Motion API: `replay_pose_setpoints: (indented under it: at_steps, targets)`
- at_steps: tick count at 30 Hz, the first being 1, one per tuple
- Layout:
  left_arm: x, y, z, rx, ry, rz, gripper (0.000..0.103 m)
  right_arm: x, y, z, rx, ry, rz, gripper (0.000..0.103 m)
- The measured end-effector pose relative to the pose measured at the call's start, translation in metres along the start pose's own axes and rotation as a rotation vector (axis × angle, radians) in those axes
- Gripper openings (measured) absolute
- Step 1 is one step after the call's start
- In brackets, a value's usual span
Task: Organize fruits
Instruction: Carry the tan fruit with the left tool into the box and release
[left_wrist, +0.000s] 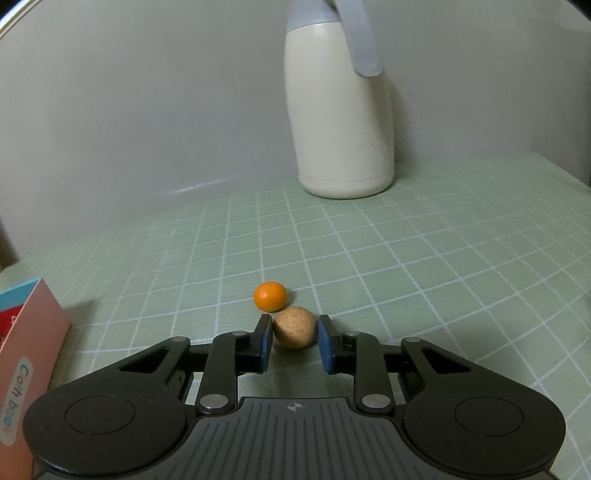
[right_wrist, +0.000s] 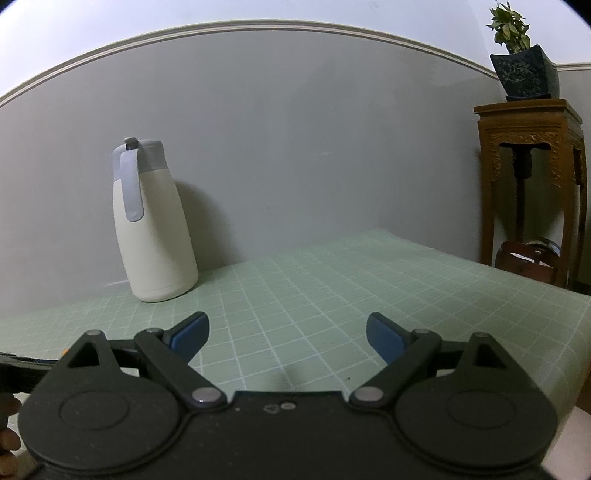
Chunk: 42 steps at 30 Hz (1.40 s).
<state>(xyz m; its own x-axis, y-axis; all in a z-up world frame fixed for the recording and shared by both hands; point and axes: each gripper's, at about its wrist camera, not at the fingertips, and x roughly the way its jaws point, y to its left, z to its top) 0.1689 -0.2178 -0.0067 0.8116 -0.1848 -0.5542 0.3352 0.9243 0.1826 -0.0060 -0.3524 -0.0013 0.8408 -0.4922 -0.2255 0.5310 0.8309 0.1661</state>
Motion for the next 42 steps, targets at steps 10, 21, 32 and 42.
replay_pose_setpoints:
  at_steps: [10,21,32,42]
  targets:
    - [-0.018,0.004,-0.003,0.008,-0.083,0.035,0.026,0.001,0.004,0.001,-0.012,0.009,0.01,0.092]
    - [-0.043,0.048,-0.015,-0.024,-0.121,0.144,0.026,0.0,0.03,0.0,-0.047,0.014,0.069,0.092]
    - [-0.079,0.133,-0.031,-0.119,-0.146,0.339,0.026,-0.002,0.085,-0.008,-0.123,0.043,0.188,0.092]
    - [-0.078,0.204,-0.053,-0.257,-0.039,0.452,0.026,-0.009,0.138,-0.017,-0.19,0.065,0.302,0.092]
